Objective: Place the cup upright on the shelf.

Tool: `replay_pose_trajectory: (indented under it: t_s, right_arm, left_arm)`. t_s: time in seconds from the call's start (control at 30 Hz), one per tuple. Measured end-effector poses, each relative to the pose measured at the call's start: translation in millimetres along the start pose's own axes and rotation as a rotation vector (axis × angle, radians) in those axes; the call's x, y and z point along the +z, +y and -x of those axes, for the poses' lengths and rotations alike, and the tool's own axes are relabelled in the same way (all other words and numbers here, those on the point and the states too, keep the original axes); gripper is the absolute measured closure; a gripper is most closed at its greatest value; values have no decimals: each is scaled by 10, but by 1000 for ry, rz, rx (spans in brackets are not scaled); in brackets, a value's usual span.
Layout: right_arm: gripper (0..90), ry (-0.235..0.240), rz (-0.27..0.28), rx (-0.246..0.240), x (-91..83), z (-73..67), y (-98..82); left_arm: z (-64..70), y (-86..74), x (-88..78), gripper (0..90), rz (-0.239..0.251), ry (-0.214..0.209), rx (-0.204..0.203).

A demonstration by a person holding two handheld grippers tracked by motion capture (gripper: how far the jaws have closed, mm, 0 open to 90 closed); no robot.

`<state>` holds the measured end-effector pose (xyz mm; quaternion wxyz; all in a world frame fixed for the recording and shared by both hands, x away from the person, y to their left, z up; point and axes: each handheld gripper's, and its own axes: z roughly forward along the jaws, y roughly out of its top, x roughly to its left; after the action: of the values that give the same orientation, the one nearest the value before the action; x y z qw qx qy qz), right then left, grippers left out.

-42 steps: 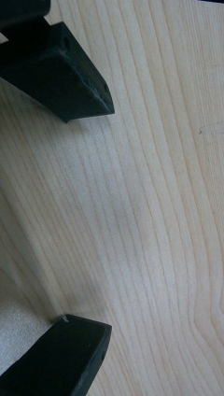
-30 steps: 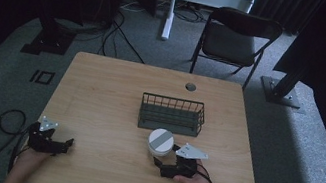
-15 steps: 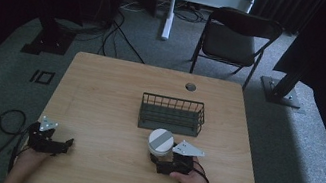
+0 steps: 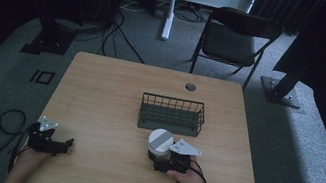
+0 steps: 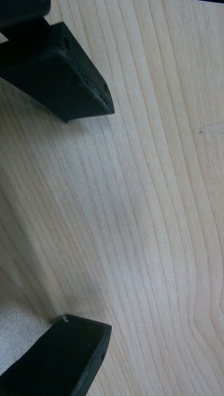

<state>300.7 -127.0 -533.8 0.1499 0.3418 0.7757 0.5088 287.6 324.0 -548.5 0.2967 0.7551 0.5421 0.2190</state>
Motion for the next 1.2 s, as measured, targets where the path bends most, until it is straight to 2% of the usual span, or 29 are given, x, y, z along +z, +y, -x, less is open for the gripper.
replay_pose_trajectory:
  t_s: [0.37,0.47,0.7,0.83,0.97,1.2]
  right_arm:
    - [172,-19,-5,-20,10,-40,36]
    - [181,-14,-11,-9,-5,-37,69]
    - [182,-19,-15,-19,-14,-48,78]
    - [182,-21,-7,-19,-38,-44,105]
    - [182,-1,-11,-22,-64,-43,152]
    - [182,-15,10,-29,-107,-34,241]
  left_arm:
    - [0,0,0,2,0,0,0]
    - [0,0,0,1,0,0,0]
    - [0,0,0,2,0,0,0]
    - [0,0,0,2,0,0,0]
    - [0,0,0,2,0,0,0]
    - [-1,0,0,2,1,1,-2]
